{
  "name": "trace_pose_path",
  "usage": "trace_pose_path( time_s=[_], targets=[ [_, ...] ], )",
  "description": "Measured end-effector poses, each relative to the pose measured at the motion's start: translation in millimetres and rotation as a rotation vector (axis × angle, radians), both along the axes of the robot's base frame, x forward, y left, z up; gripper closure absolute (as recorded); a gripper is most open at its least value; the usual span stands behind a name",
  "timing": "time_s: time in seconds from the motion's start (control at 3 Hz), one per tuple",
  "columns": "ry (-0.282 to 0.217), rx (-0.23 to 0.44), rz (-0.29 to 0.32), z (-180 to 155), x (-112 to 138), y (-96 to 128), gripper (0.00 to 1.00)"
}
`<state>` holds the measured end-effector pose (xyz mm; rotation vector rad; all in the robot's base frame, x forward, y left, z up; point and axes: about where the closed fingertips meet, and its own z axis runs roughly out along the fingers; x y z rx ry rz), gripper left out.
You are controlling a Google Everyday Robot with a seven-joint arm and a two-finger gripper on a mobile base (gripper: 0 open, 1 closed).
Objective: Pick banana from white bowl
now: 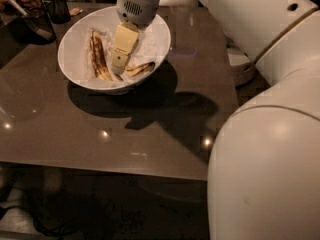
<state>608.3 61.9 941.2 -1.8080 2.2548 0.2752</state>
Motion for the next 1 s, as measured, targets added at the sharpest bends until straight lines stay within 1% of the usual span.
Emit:
trace_pose_path(
  time_s=[0.33, 0.67, 1.0],
  targets=[
    [0.033, 0.054, -0.018, -2, 12, 18, 0.0],
    [0.062, 0.095, -0.064, -1, 27, 26, 0.02],
    [0.082, 0.114, -0.099, -4, 38, 31, 0.09]
  ],
)
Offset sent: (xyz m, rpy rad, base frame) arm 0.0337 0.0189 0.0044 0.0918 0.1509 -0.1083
